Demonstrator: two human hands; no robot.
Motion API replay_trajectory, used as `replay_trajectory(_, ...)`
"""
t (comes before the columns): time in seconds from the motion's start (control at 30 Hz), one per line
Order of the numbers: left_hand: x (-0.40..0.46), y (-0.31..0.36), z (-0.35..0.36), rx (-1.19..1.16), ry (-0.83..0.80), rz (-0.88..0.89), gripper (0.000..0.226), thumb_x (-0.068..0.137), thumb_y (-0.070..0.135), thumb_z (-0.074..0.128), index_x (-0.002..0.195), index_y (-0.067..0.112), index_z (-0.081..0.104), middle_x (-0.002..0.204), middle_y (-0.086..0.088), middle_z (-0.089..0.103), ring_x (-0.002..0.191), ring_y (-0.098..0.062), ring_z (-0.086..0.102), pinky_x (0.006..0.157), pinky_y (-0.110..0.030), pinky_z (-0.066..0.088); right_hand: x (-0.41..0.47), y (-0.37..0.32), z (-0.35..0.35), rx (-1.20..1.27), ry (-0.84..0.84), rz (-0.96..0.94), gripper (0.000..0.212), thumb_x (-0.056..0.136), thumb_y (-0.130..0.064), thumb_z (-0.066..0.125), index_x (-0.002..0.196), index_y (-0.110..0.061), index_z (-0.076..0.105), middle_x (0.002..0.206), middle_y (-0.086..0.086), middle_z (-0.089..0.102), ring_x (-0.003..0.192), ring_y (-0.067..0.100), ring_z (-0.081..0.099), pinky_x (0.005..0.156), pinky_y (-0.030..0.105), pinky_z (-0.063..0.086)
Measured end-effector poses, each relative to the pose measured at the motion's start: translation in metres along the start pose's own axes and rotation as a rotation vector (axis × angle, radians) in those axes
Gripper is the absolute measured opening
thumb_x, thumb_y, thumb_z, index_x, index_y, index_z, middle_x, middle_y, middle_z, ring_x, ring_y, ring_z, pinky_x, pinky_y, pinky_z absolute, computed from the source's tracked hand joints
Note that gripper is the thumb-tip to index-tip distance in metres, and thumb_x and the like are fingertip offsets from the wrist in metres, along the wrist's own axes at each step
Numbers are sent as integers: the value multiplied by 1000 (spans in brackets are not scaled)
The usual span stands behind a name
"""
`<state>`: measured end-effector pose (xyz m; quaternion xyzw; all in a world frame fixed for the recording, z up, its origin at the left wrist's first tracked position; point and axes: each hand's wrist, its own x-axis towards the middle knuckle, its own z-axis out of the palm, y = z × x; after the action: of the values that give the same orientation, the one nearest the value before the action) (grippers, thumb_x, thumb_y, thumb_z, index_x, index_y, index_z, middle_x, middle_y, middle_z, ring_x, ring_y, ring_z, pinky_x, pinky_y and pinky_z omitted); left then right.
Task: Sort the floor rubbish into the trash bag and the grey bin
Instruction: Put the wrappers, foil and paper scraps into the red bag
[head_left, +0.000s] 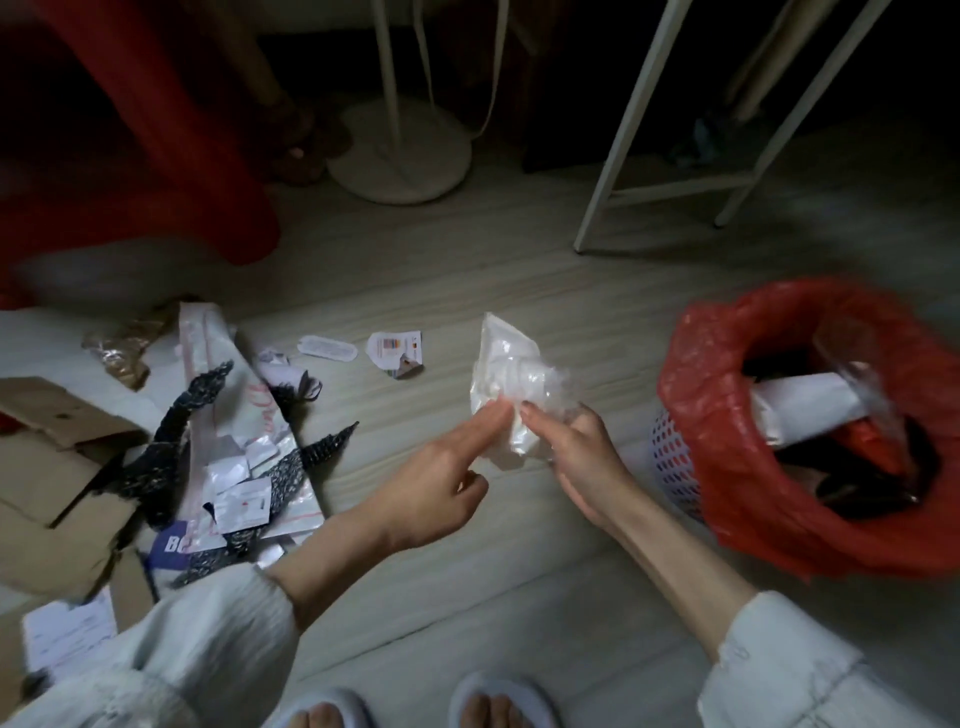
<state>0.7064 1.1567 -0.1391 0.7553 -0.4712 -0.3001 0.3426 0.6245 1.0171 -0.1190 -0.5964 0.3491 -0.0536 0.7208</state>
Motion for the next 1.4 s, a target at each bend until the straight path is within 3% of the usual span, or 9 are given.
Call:
replay_trajectory(0.13, 10, 36, -18, 238, 413, 177, 33, 85, 19, 55, 118, 18, 51, 118, -6, 58, 108, -20, 56, 89, -39, 51, -21, -28, -27, -557, 104, -328, 39, 83, 8, 55, 119, -6, 59, 113, -3, 53, 102, 8, 54, 84, 0, 38)
replay_trajectory(0.3, 23, 80, -39, 657, 379, 248, 75, 69, 45, 69, 133, 17, 41, 140, -14, 43, 130, -31, 38, 106, -45, 30, -49, -49, -49, -740, 89, -582, 51, 78, 11, 55, 124, -9, 59, 124, -4, 58, 117, 7, 51, 102, 13, 35)
replay_trajectory(0.57, 55, 154, -19, 105, 456, 56, 32, 79, 17, 71, 110, 17, 63, 98, -5, 71, 91, -28, 64, 65, -23, 36, -80, -86, -91, -928, 575, -921, 45, 67, -12, 40, 101, -6, 69, 101, 7, 70, 96, 13, 51, 86, 22, 39)
replay_trajectory(0.67, 86, 173, 5, 135, 353, 172, 47, 84, 21, 66, 128, 17, 51, 123, -5, 61, 111, -23, 57, 85, -24, 41, -85, -97, -132, -1065, 720, -887, 44, 67, -10, 39, 100, -6, 68, 101, 9, 69, 96, 19, 52, 84, 27, 38)
replay_trajectory(0.83, 100, 158, 57, 486, 29, 279, 70, 94, 32, 49, 148, 19, 7, 158, -2, 1, 145, -17, 2, 118, -36, 10, -77, -91, -209, -1181, 865, -560, 43, 68, 5, 59, 108, -10, 65, 105, 13, 68, 97, 35, 62, 82, 36, 45)
replay_trajectory(1.0, 108, 133, 94, 732, -163, 329, 63, 95, 48, 19, 149, 20, 1, 154, -2, -13, 140, -19, -16, 119, -39, -1, -35, -66, -214, -1219, 822, -207, 31, 84, -13, 54, 115, -15, 53, 105, 15, 66, 99, 35, 60, 72, 38, 46)
replay_trajectory(1.1, 114, 124, 99, 759, -123, 352, 69, 84, 49, 18, 142, 16, 33, 149, -11, 29, 137, -24, 30, 109, -45, 33, -6, -42, -212, -1426, 707, -142, 27, 88, -9, 46, 113, -13, 56, 108, 12, 66, 104, 30, 60, 77, 35, 46)
replay_trajectory(1.27, 119, 113, 99, 784, -55, 451, 59, 81, 42, 31, 134, 18, 38, 137, -8, 51, 125, -19, 50, 99, -40, 41, 14, -32, -213, -1429, 284, 45, 34, 94, -18, 41, 123, -13, 56, 132, 14, 52, 123, 33, 44, 101, 36, 35)
replay_trajectory(1.4, 117, 110, 103, 766, -37, 453, 61, 83, 39, 35, 139, 14, 37, 144, -11, 41, 132, -19, 35, 105, -43, 32, 18, -28, -225, -1420, -118, 213, 50, 100, -31, 18, 147, -16, 21, 156, 8, 18, 144, 26, 13, 115, 48, 8)
